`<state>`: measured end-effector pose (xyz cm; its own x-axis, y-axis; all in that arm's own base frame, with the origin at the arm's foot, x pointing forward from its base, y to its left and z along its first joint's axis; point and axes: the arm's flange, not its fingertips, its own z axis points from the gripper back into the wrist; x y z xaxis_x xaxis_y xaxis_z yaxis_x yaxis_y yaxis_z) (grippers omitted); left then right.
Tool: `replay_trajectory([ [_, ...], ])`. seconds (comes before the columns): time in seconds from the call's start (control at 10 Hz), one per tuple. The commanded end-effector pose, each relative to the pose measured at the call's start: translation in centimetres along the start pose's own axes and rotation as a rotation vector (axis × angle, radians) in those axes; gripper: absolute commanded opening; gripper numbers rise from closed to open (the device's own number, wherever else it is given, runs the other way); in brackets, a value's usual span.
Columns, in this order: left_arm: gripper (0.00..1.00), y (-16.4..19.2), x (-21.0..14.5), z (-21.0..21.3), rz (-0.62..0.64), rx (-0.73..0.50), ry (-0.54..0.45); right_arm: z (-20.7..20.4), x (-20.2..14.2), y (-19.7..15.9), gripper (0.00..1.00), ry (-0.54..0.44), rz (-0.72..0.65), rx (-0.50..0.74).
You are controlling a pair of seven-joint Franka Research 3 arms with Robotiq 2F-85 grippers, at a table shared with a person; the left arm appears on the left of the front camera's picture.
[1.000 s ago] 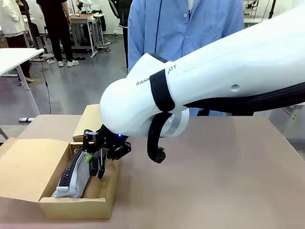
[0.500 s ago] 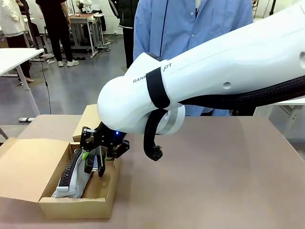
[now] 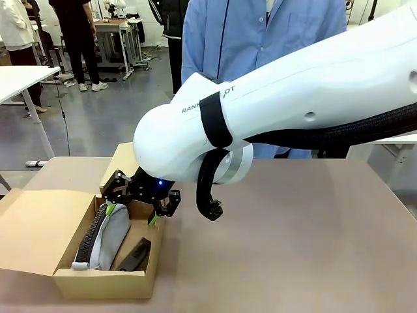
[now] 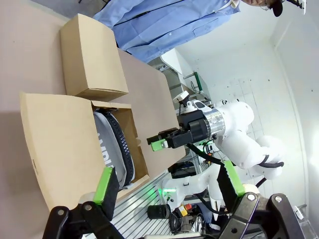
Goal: Place items inside the box.
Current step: Pick up a Pencil pouch or Stapler and place it inside the Mailer Box closest to the robot.
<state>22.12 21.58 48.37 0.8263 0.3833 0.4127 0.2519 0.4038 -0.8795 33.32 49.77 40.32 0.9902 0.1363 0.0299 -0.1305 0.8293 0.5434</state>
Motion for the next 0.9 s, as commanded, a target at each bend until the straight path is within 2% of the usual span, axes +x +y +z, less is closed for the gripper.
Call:
replay_trajectory([
  [0.0,1.0,-0.3,0.1,0.0,-0.019,-0.026,-0.015,0.4,0.2,-0.1,1.0,0.004,-0.032,0.019],
  [0.2,1.0,-0.3,0.1,0.0,-0.019,-0.026,-0.015,2.2,-0.2,-1.8,1.0,0.055,0.007,0.068],
  [0.3,1.0,-0.3,0.1,0.0,-0.019,-0.026,-0.015,4.7,-0.6,-4.1,1.0,0.117,0.128,0.173],
  [0.4,1.0,-0.3,0.1,0.0,-0.019,-0.026,-0.015,8.5,-1.8,-8.4,1.0,0.164,0.265,0.308],
  [0.5,1.0,-0.3,0.1,0.0,-0.019,-0.026,-0.015,11.6,-3.4,-12.6,1.0,0.152,0.336,0.432],
  [0.6,1.0,-0.3,0.1,0.0,-0.019,-0.026,-0.015,13.8,-5.6,-16.7,1.0,0.078,0.351,0.533],
  [0.8,1.0,-0.3,0.1,0.0,-0.019,-0.026,-0.015,16.1,-10.9,-24.6,1.0,-0.128,0.262,0.72],
])
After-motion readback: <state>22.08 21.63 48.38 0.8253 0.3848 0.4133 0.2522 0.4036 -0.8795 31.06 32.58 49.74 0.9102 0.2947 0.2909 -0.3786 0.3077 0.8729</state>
